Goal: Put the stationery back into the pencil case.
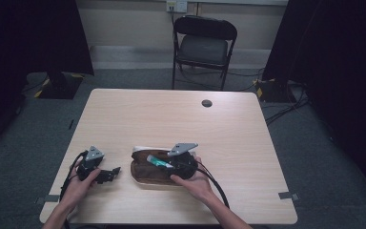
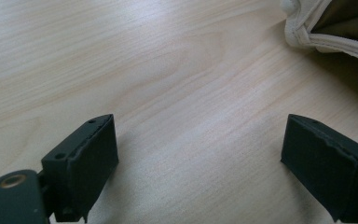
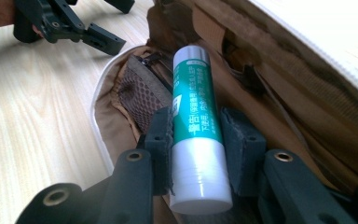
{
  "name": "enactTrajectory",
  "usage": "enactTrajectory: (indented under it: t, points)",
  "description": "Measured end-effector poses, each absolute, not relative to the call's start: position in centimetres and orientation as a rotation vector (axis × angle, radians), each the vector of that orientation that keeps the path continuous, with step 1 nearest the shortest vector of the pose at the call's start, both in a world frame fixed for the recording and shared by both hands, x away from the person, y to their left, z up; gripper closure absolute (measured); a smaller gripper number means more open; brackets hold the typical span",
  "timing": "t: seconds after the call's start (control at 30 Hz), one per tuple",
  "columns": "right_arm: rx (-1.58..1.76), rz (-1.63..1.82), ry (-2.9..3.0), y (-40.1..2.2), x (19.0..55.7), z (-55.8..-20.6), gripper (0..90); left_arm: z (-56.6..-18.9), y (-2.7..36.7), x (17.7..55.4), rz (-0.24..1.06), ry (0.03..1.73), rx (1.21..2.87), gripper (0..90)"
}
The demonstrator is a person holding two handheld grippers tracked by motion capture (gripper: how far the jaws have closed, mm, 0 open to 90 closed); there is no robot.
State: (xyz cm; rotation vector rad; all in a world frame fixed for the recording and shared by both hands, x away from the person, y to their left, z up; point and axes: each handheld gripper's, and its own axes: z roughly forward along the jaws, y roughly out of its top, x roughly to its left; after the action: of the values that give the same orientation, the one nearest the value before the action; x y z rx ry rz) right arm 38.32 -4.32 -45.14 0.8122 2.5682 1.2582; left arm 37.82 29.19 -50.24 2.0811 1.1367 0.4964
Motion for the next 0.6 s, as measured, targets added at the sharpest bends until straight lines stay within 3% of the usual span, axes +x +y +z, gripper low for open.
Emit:
enactTrajectory:
  t: [0.2,0.43,0.6]
  points:
    - [0.813,1.246,2.544,-4.5,38.7,-45.3,64.8,-50.2,29.2,37.8,0.502,1.13,2.086,10.2]
    - [0.849,1.222,2.507,-5.3,38.6,-45.3,53.4,-50.2,29.2,37.8,0.499,1.131,2.089,10.2]
    - [0.868,1.213,2.505,-5.9,38.6,-45.4,52.3,-50.2,29.2,37.8,0.499,1.131,2.088,10.2]
